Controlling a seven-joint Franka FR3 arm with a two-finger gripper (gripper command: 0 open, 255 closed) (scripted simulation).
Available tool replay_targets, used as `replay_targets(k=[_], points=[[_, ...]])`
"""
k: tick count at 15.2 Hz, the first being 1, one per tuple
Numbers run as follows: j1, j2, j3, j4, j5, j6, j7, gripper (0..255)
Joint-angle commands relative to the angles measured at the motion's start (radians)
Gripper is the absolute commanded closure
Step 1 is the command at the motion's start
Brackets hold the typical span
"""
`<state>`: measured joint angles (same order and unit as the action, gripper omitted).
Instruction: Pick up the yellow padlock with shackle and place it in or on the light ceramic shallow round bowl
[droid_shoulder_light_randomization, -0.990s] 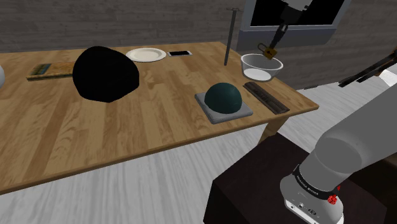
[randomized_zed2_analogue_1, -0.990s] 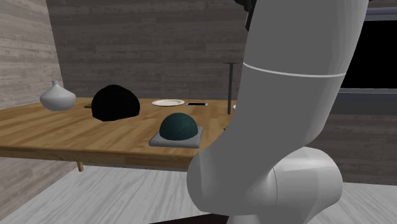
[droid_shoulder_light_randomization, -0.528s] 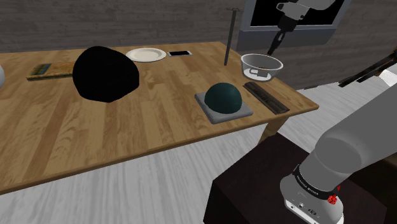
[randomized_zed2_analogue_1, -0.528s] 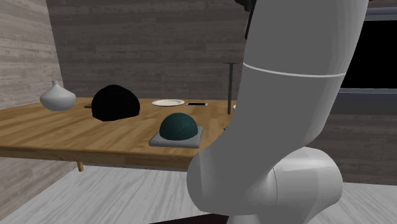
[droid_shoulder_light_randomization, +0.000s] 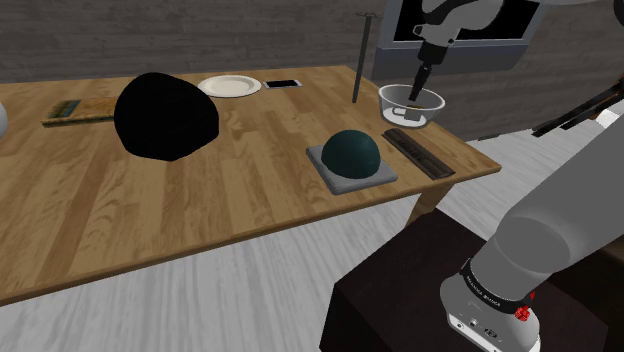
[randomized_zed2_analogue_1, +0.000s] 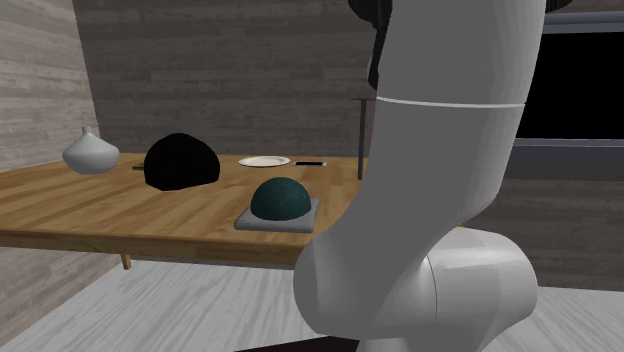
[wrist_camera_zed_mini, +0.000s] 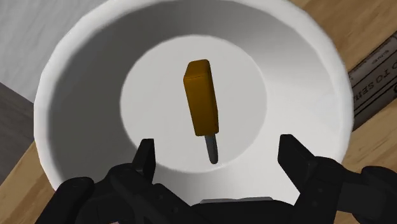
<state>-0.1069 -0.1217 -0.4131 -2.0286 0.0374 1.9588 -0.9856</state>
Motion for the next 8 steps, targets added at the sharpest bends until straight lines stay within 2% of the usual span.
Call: replay_targets(k=[1,8], points=[[0.005,0.035,0.007,0.000,-0.009,0.009,0.023,0],[0.006,0.061,0.006,-0.062,0.003,0.095,0.013,0]])
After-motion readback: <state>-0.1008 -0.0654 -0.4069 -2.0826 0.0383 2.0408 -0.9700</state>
